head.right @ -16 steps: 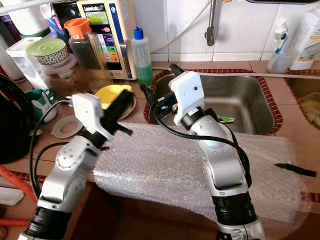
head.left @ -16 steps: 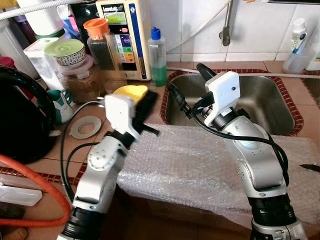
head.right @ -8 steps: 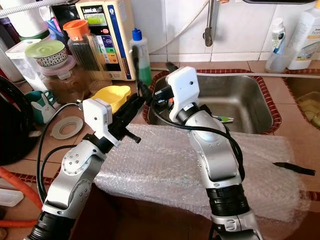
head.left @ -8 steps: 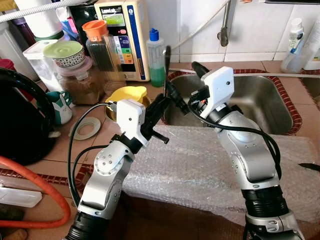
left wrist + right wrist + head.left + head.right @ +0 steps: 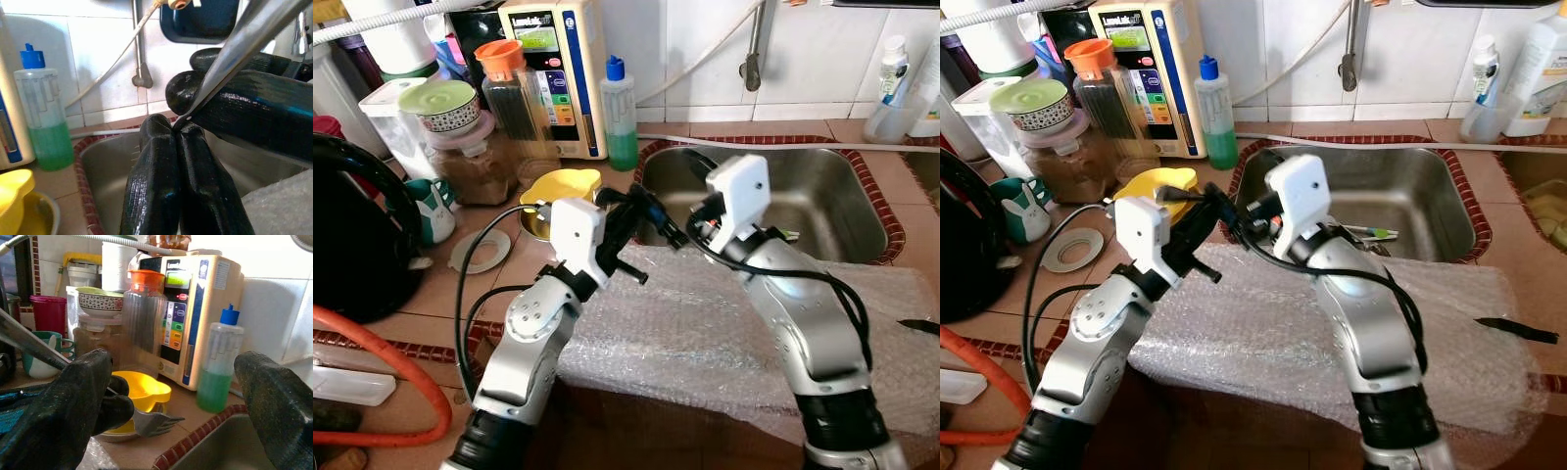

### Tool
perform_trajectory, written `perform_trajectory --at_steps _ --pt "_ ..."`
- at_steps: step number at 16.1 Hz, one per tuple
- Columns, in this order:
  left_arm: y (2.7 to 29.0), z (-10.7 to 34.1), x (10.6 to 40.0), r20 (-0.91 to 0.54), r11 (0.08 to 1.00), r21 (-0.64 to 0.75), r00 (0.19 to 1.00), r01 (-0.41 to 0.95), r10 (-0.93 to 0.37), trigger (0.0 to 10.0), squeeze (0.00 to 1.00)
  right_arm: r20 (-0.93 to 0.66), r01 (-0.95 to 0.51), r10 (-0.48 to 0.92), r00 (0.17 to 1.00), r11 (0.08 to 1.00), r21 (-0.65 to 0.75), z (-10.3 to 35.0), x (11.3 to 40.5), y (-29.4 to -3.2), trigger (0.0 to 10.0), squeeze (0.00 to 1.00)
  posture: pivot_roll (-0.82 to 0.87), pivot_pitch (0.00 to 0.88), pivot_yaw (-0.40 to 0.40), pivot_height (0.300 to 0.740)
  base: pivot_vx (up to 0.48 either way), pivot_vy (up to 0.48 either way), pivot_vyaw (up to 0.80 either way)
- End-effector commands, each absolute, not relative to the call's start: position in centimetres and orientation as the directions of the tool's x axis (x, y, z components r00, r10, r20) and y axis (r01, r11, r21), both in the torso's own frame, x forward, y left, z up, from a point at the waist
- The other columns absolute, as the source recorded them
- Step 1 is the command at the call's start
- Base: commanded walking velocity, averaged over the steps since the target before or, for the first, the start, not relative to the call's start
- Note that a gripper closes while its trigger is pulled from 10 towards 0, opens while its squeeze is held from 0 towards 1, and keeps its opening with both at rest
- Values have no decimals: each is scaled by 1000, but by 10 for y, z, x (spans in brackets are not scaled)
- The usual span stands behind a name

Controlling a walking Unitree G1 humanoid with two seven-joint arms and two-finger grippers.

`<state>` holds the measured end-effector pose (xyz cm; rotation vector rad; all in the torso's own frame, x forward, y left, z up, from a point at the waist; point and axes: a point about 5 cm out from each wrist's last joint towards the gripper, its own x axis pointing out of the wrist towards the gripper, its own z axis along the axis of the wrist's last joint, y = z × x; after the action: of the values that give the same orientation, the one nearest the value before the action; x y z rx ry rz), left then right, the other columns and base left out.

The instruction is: Kitchen organization

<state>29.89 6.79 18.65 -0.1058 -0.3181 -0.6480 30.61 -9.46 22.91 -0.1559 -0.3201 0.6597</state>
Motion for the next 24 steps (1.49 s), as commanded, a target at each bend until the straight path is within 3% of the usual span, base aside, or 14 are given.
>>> perform_trajectory --at_steps 1,3,10,16,22,23,24 --pt "78 198 307 361 827 0 771 562 -524 0 0 219 -596 653 725 754 -276 224 299 -88 10000 0 -304 61 156 740 0 0 0" --pt "82 197 310 355 834 -13 783 551 -511 0 0 233 -561 627 744 774 -293 228 296 -93 10000 0 -308 62 157 740 0 0 0" --pt "69 195 311 326 790 42 739 612 -590 0 0 153 -675 733 663 673 -303 220 277 -84 10000 0 -319 73 173 740 0 0 0" --pt "56 190 299 313 729 134 670 671 -673 0 0 241 -531 617 749 777 -338 239 302 -94 10000 0 -309 78 171 740 0 0 0" --pt "49 188 293 302 688 174 627 704 -718 0 0 248 -515 609 753 781 -353 239 320 -90 10000 0 -307 83 172 740 0 0 0" --pt "48 188 292 302 685 172 624 707 -720 0 0 251 -517 611 750 780 -354 238 323 -89 8431 0 -306 84 172 740 0 0 0" --pt "48 188 292 302 685 173 624 708 -721 0 0 252 -516 611 750 780 -354 238 323 -89 8431 0 -306 85 172 740 0 0 0"
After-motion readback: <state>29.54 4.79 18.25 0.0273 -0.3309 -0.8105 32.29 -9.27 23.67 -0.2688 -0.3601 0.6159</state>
